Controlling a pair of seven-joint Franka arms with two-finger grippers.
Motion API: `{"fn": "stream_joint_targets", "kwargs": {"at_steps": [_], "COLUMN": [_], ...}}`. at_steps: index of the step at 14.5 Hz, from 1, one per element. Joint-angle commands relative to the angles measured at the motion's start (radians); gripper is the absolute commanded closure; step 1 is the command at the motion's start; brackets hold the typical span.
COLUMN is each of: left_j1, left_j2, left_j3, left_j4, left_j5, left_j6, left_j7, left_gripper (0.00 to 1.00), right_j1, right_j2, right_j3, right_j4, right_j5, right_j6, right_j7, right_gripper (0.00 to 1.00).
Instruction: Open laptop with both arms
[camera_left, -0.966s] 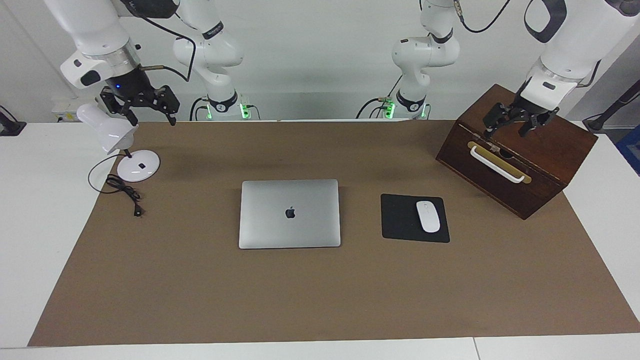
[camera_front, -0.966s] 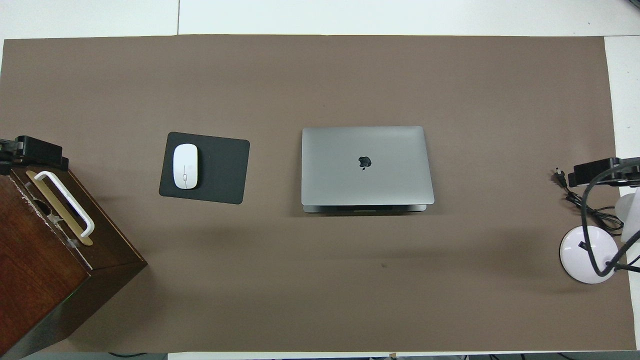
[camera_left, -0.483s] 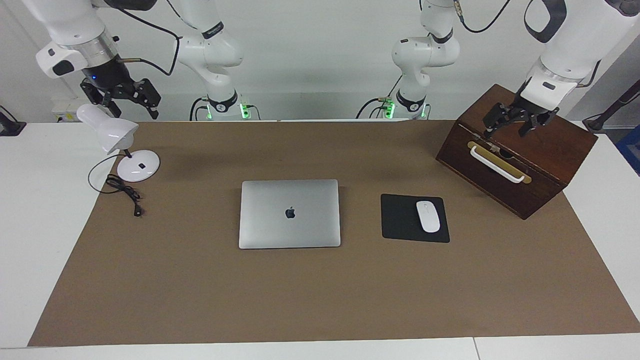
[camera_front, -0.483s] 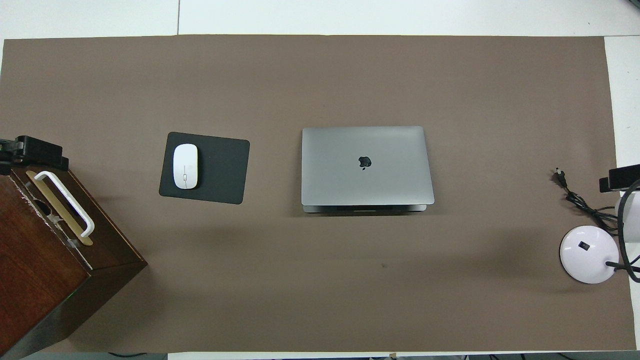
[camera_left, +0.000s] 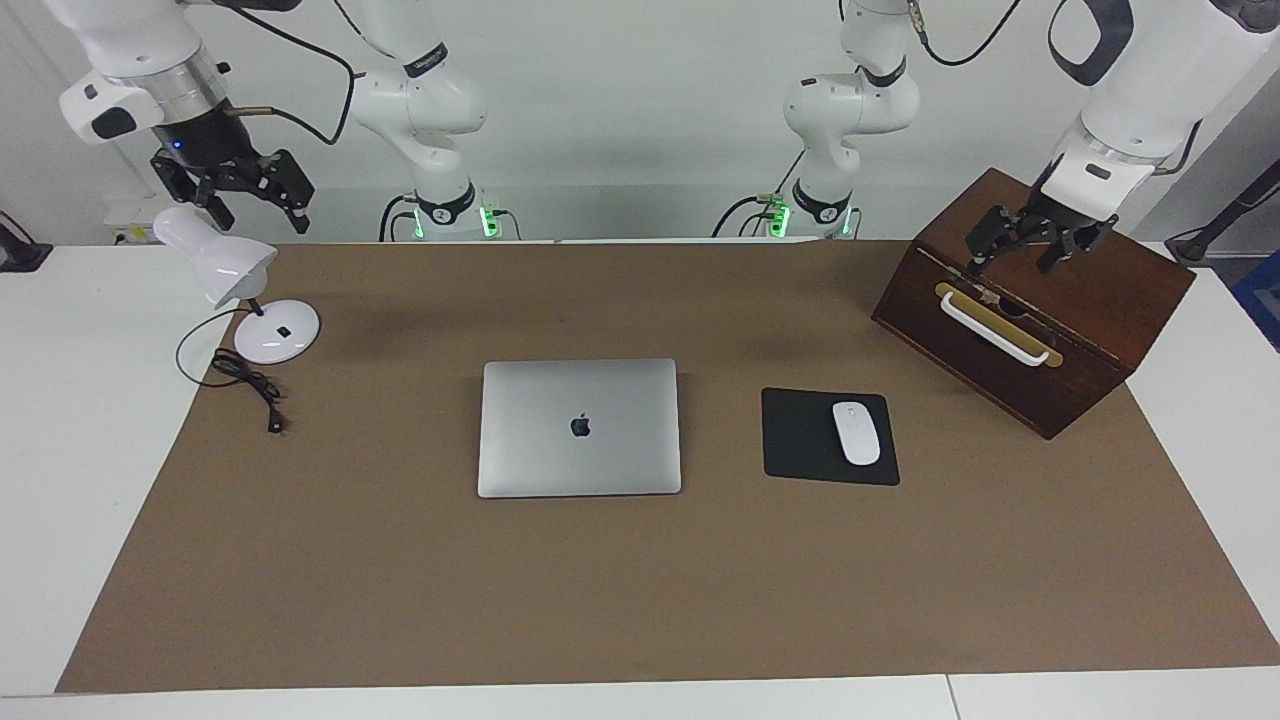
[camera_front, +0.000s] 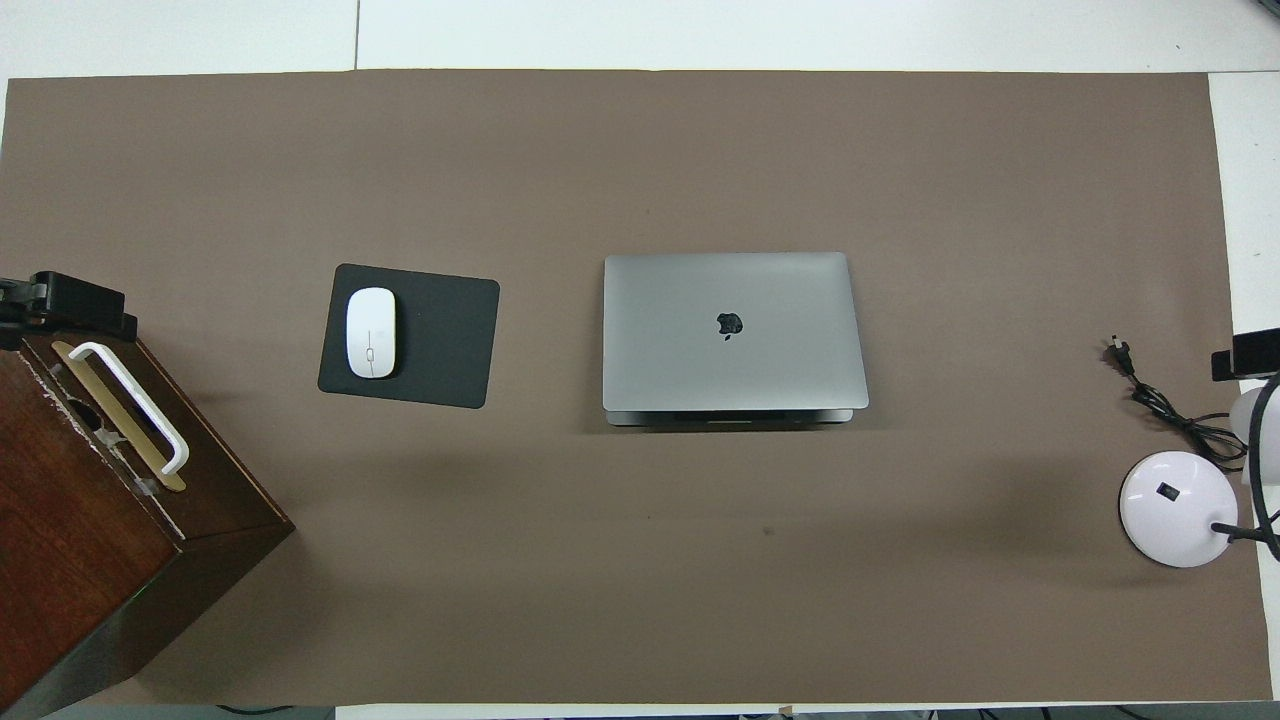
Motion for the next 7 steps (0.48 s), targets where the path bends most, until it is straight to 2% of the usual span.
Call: {"fn": "stream_joint_targets", "kwargs": {"at_steps": [1, 6, 7], "left_j1": [0.015, 0.015, 0.013], "left_j2": [-0.014, -0.022, -0.023], "left_j3": [-0.005, -0.005, -0.005], "left_j4": [-0.018, -0.039, -0.039], "left_j5": [-0.012, -0.01, -0.01], "left_j6": [0.005, 0.006, 0.005], "left_j7": [0.001, 0.006, 0.005], "left_gripper": [0.0, 0.0, 0.0], "right_j1": [-0.039, -0.05, -0.05], "right_j2": [-0.009, -0.007, -0.003], "right_j3": [0.008, 0.008, 0.008], "right_j4": [-0.008, -0.02, -0.023], "right_j5": [0.013, 0.011, 0.011], "right_j6": [0.0, 0.055, 0.07], "right_j7": [-0.02, -0.017, -0.016], "right_gripper": [0.0, 0.0, 0.03]}}
